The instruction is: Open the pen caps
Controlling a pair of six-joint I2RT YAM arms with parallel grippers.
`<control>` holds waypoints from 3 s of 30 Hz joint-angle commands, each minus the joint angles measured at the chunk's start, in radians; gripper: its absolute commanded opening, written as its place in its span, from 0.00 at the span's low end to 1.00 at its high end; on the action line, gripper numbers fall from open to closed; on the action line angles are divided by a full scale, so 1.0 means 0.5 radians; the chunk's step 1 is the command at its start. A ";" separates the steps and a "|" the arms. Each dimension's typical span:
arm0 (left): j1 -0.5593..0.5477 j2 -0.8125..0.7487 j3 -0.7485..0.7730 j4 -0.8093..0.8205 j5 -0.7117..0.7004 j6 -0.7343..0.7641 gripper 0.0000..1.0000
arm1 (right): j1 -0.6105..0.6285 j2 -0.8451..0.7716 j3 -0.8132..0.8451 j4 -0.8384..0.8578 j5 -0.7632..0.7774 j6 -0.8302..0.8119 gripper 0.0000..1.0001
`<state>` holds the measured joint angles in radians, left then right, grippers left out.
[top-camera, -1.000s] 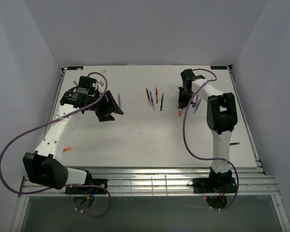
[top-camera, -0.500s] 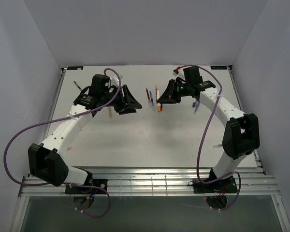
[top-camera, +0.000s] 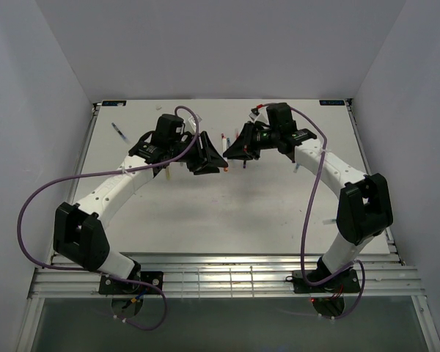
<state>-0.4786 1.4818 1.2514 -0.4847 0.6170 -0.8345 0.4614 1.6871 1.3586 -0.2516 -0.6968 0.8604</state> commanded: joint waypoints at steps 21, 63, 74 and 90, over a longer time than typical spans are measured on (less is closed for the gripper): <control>-0.028 0.067 0.019 0.067 -0.001 0.009 0.27 | 0.047 -0.064 -0.033 0.187 -0.039 0.175 0.08; -0.040 -0.135 -0.211 -0.478 -0.463 0.199 0.00 | 0.129 0.454 0.911 -0.637 0.834 -0.018 0.08; -0.040 -0.062 -0.254 -0.519 -0.608 0.178 0.00 | 0.209 0.605 1.085 -1.068 1.066 -0.662 0.08; -0.092 -0.101 -0.861 -0.052 -0.645 0.006 0.00 | 0.353 0.544 0.384 -0.651 0.737 -0.604 0.08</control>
<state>-0.5106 1.4708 0.8345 -0.5976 0.3126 -0.8104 0.6266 1.9388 1.5162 -0.6247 -0.2974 0.5392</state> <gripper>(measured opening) 0.135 0.191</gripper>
